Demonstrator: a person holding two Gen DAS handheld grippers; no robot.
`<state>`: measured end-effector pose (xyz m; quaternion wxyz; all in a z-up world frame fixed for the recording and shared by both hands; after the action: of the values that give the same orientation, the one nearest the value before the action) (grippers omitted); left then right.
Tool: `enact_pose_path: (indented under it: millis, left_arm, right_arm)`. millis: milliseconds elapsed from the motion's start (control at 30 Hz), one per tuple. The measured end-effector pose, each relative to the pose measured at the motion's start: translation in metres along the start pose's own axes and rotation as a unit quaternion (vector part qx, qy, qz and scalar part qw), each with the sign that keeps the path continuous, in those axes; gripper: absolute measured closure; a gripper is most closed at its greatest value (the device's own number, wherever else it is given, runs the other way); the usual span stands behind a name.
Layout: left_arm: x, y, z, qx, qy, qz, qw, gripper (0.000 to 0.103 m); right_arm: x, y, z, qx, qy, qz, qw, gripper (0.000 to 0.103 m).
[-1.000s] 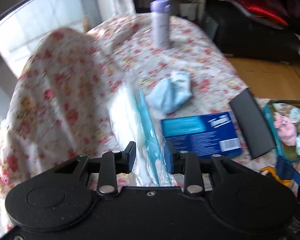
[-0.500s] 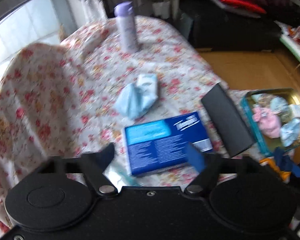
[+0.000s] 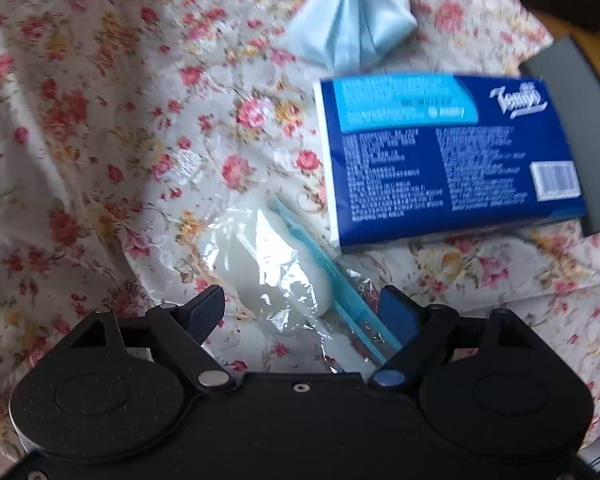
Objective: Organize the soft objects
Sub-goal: 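Lift the plastic packet with the left tool while the right tool carries the cushion toward the tray, then carry the plastic packet toward the tray with the left tool while the right tool holds the cushion over it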
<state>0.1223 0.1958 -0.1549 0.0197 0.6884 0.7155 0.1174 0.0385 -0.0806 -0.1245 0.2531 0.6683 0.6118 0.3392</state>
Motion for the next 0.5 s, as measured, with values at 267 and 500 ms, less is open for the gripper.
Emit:
enact_pose_path:
  millis: [267, 500]
  left_arm:
    - [-0.009, 0.005, 0.017, 0.023, 0.017, 0.009, 0.9996, 0.035]
    - [0.001, -0.008, -0.010, -0.016, -0.024, -0.024, 0.9993, 0.063]
  right_arm:
    - [0.005, -0.001, -0.001, -0.001, 0.001, -0.013, 1.000, 0.026]
    - [0.001, -0.001, -0.002, -0.003, 0.001, -0.005, 1.000, 0.026]
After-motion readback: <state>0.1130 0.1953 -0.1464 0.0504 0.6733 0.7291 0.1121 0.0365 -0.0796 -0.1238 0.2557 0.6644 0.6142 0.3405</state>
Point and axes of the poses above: each gripper's, at about its wrist camera, not at the fingertips, and z roughly the way its jaws point, x to its left, y to its top, the point moved 7 cm from there along z, roughly the way its jaws point, and after that the axes turned 3 degrees about -z, right-handed, at the moved point
